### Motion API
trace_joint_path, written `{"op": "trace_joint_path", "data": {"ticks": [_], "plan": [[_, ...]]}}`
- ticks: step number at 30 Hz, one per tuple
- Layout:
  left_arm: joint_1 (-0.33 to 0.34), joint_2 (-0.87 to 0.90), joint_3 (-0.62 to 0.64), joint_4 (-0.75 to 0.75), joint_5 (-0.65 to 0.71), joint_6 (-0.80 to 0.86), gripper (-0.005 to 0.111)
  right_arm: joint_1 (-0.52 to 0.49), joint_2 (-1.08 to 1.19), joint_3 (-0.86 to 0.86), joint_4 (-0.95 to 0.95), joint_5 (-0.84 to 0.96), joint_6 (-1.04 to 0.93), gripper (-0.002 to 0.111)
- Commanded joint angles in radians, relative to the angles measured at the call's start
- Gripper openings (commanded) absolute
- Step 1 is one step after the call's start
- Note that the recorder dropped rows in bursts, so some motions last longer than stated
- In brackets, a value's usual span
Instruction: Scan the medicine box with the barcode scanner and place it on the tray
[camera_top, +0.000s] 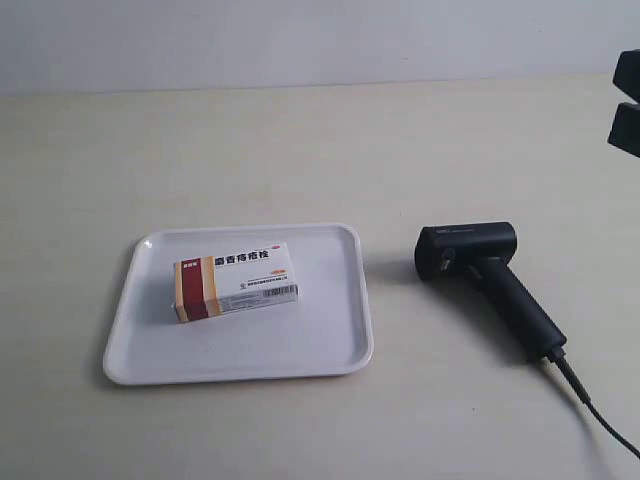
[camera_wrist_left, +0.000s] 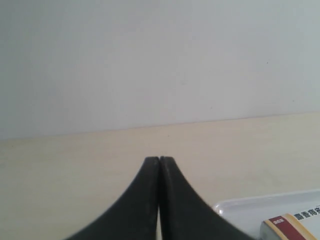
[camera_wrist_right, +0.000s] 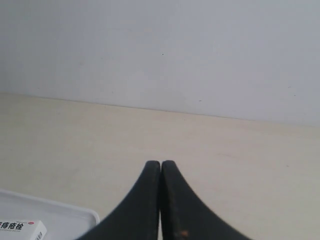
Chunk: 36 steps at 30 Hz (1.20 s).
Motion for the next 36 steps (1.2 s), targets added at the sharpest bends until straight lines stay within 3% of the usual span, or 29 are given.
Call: {"op": "trace_joint_path", "data": {"ticks": [1, 7, 36], "plan": [[0.066, -0.007, 0.003, -0.033, 0.046, 0.022, 0.002, 0.001, -0.005, 0.004, 0.0, -0.005, 0.002, 0.0], [0.109, -0.007, 0.003, -0.028, 0.102, -0.043, 0.002, 0.001, -0.005, 0.004, 0.0, -0.005, 0.002, 0.0], [0.109, -0.007, 0.003, -0.019, 0.128, -0.06, 0.002, 0.001, -0.005, 0.004, 0.0, -0.005, 0.002, 0.0]]}}
